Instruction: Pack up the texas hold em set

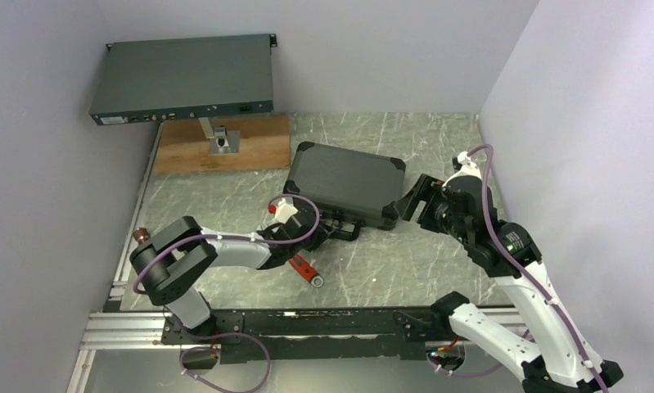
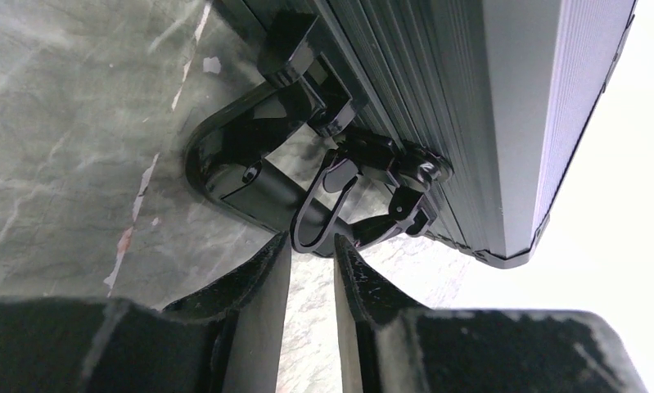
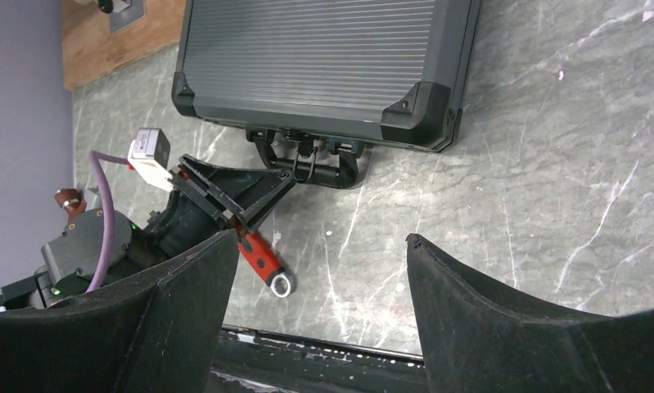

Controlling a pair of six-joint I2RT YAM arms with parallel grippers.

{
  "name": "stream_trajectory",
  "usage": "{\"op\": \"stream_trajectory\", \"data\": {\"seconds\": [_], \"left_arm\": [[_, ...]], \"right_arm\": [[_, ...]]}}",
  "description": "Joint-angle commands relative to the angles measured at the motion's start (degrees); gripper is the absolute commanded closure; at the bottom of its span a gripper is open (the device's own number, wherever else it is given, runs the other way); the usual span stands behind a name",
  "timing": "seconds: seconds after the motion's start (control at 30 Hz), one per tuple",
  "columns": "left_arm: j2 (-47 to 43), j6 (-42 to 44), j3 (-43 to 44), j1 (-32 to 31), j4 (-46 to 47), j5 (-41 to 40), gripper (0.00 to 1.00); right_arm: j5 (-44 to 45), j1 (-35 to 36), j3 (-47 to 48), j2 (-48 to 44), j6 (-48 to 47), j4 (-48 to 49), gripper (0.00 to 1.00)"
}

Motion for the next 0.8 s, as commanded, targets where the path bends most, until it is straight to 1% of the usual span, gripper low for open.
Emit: {"op": "stream_trajectory", "data": {"seconds": [0.0,0.4,0.63,0.77], "left_arm": [[1.16,-0.05,2.7,0.36,2.77,1.35,0.69],[1.65,0.04,2.17,0.73,5.38,3.25,0.71],[3.05,-1.22,2.16,0.79,6.34,4.33,0.67],[3.76,-1.23,2.51,0.91,6.72,4.71,0.7]], "right_arm": [[1.23,0.27,0.15,0.22,-0.44,2.26,0.22],[0.94,0.25,-0.08,0.76,-0.27,2.63,0.22],[1.09,0.25,-0.39,0.47,0.36,2.46,0.22],[1.28,0.25,-0.67,0.02,0.69,2.28,0.22]]}}
